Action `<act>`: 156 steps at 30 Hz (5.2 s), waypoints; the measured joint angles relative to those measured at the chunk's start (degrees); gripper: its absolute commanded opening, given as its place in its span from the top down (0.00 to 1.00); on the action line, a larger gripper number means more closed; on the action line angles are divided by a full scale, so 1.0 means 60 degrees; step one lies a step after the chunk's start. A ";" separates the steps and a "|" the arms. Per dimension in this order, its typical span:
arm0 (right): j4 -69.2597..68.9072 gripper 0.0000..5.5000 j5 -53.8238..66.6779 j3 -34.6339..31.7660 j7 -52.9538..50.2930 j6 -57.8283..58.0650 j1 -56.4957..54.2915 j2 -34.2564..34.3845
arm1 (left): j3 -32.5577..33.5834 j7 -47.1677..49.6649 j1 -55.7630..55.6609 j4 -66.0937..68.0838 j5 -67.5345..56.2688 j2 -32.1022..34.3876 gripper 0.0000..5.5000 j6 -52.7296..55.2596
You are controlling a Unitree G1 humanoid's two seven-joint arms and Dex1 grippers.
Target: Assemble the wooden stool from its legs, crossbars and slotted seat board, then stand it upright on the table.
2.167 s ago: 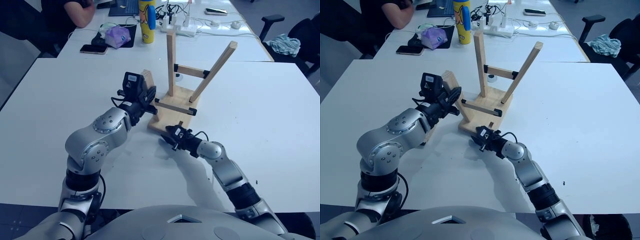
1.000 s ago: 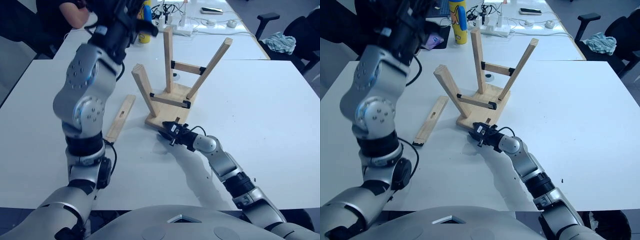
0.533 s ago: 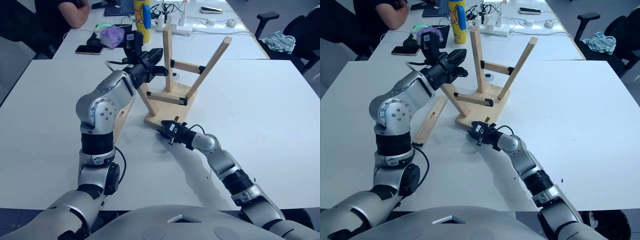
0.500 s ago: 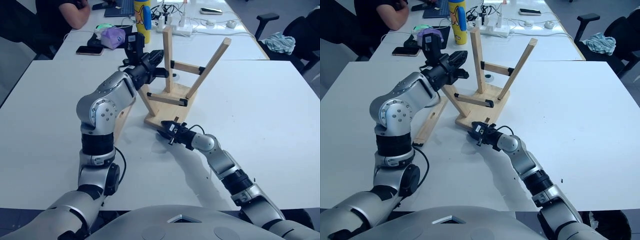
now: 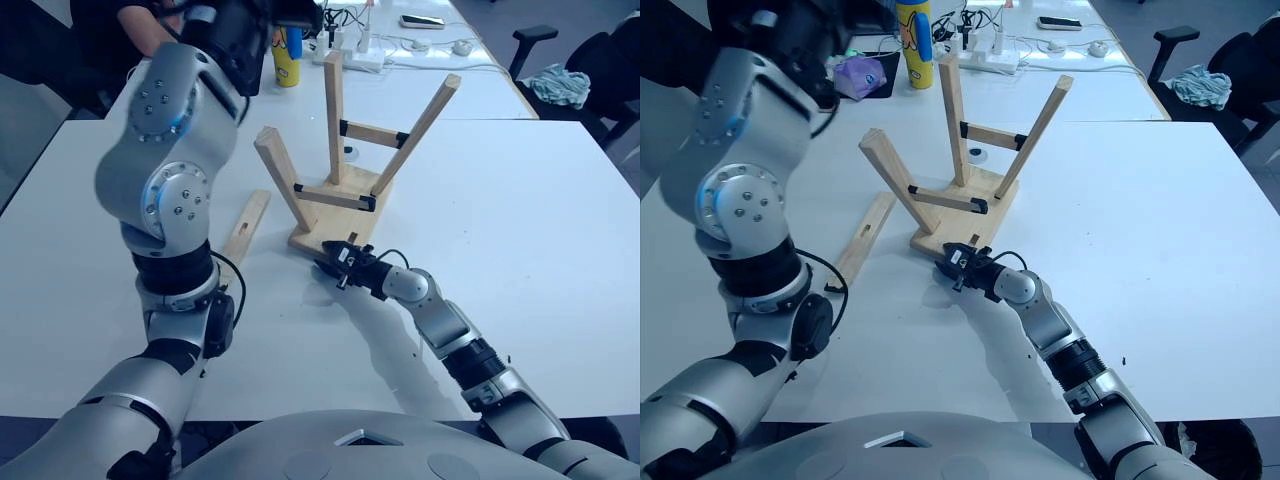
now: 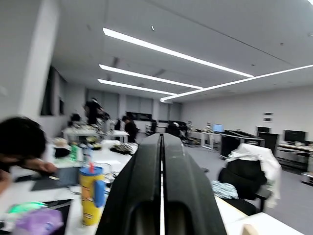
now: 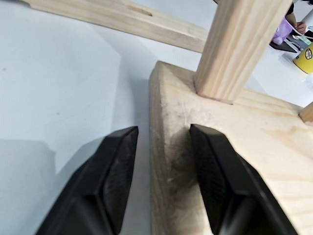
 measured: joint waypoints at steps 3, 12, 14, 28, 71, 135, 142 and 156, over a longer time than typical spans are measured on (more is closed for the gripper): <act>0.0000 0.64 -0.0001 0.0028 -0.0043 -0.0003 0.0001 0.0000 | -0.0046 -0.0041 -0.0002 0.0009 0.0320 0.0131 1.00 -0.0167; 0.0005 0.64 -0.0095 0.0104 -0.0060 -0.0030 -0.0025 -0.0006 | -0.0767 -0.0713 0.1741 0.1460 -0.0077 -0.0594 1.00 0.1606; 0.0013 0.64 -0.0195 0.0147 -0.0060 -0.0028 -0.0060 0.0003 | -0.0771 -0.0769 0.2072 0.1518 -0.0280 -0.0989 1.00 0.1831; 0.0001 0.64 -0.0243 0.0149 -0.0065 -0.0029 -0.0054 0.0017 | 0.0182 -0.0583 -0.0024 0.0246 0.1141 0.0125 1.00 -0.1065; -0.0098 0.53 -0.0128 -0.0096 -0.0061 -0.0442 0.0120 -0.0165 | -0.0989 -0.2991 0.7618 0.2219 0.2075 0.1518 0.62 0.0213; -0.4930 0.59 1.8381 -0.4893 -0.4108 0.6456 -0.1649 -0.0270 | -0.2557 -0.3798 1.0195 -0.1117 0.4960 0.1791 0.62 -1.0376; -0.4837 0.75 1.8047 -0.4813 -0.4106 0.6538 -0.1649 -0.0270 | -0.2694 -0.3788 1.0207 -0.1110 0.5041 0.1718 0.62 -1.0289; -0.4430 0.79 1.7542 -0.4858 -0.4086 0.6684 -0.1646 -0.0300 | -0.2716 -0.3604 1.0123 -0.1346 0.5287 0.1400 0.42 -0.9864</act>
